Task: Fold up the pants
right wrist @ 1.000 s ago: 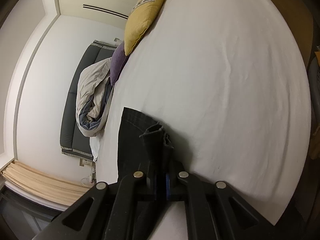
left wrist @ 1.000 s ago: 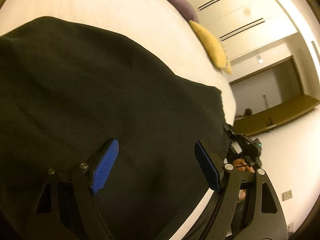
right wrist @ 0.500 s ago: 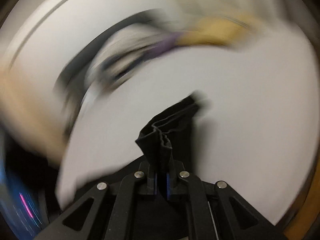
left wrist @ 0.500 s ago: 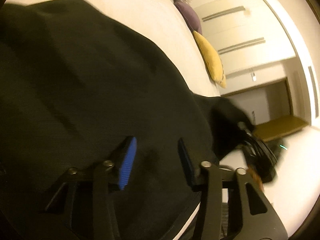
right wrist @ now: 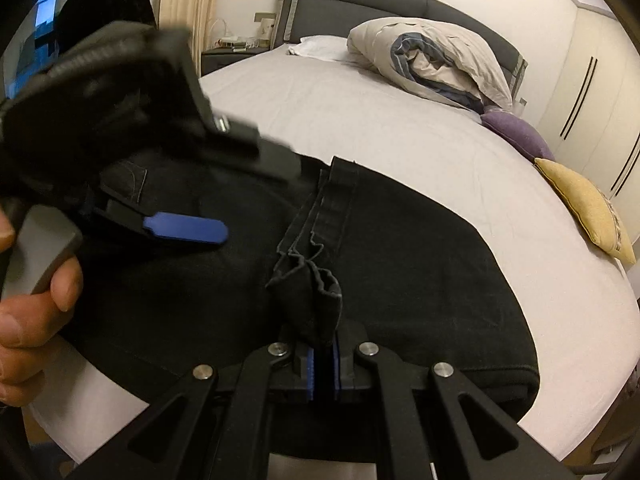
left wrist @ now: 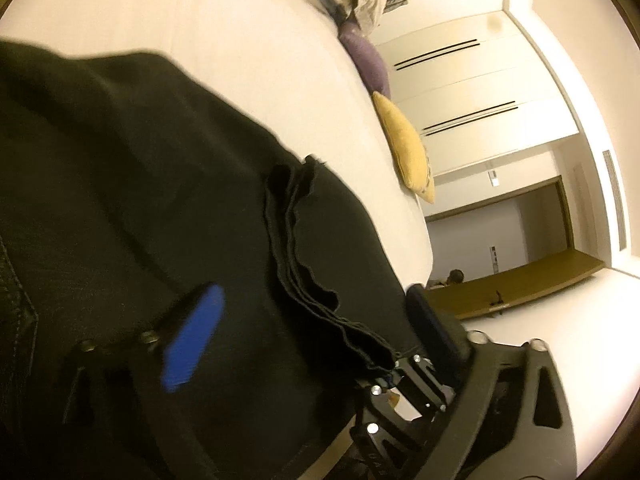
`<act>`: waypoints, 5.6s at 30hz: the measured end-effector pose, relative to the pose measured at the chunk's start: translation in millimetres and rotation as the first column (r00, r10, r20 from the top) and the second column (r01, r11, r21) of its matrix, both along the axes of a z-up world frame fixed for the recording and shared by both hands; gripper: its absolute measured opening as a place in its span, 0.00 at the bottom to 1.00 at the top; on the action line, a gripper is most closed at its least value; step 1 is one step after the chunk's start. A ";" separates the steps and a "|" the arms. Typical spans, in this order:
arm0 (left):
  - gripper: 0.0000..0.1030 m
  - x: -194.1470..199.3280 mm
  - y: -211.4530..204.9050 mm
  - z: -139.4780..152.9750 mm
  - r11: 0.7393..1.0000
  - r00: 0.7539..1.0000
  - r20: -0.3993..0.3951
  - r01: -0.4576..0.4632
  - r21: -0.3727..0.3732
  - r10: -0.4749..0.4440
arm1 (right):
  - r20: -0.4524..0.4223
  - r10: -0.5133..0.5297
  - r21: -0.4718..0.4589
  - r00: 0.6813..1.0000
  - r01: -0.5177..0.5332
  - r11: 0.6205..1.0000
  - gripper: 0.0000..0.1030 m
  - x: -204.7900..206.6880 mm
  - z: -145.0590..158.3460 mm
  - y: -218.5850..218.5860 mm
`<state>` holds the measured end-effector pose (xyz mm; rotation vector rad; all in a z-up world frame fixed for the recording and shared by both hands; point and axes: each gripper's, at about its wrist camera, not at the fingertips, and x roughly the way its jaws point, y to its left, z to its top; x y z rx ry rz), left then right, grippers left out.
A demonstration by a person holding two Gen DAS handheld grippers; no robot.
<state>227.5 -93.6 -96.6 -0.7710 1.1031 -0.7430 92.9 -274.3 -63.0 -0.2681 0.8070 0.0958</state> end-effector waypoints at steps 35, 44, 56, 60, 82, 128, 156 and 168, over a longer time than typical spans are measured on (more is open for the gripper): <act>0.10 49.3 50.2 -10.8 0.946 0.968 -0.135 0.236 0.225 -0.209 | 0.030 0.284 -0.157 0.958 -0.276 0.948 0.07 -35.7 7.8 150.4; 0.15 47.1 59.8 -6.5 0.916 0.970 -0.125 0.237 0.324 -0.207 | -0.062 0.276 -0.114 0.959 -0.281 0.953 0.09 -34.0 -15.8 147.7; 0.71 39.0 108.9 57.4 0.901 0.994 0.077 0.033 0.432 -0.074 | -0.148 0.301 0.088 0.942 -0.291 0.953 0.45 -39.7 0.0 116.0; 0.71 29.1 70.3 42.7 0.903 0.985 0.070 0.117 0.413 -0.160 | -0.115 0.284 0.406 0.952 -0.216 0.888 0.48 -38.1 34.7 54.7; 0.71 -64.1 55.0 -3.0 0.827 0.966 0.118 0.130 0.546 -0.230 | -0.367 0.325 0.908 0.872 0.259 0.331 0.50 87.4 -54.5 -130.1; 0.52 -167.3 358.7 -57.2 0.692 0.698 -0.182 -0.714 -0.106 0.692 | -0.130 0.298 0.988 0.946 0.100 0.114 0.59 30.7 15.7 -35.7; 0.14 -126.2 302.4 91.9 0.831 0.822 0.133 -0.557 -0.016 0.554 | -0.370 0.206 0.898 0.906 0.291 0.330 0.70 64.9 -22.9 -33.7; 0.15 -67.1 22.3 145.7 0.937 0.936 0.350 -0.098 0.334 -0.027 | -0.259 0.189 0.956 0.947 0.224 0.187 0.82 40.2 2.6 -134.7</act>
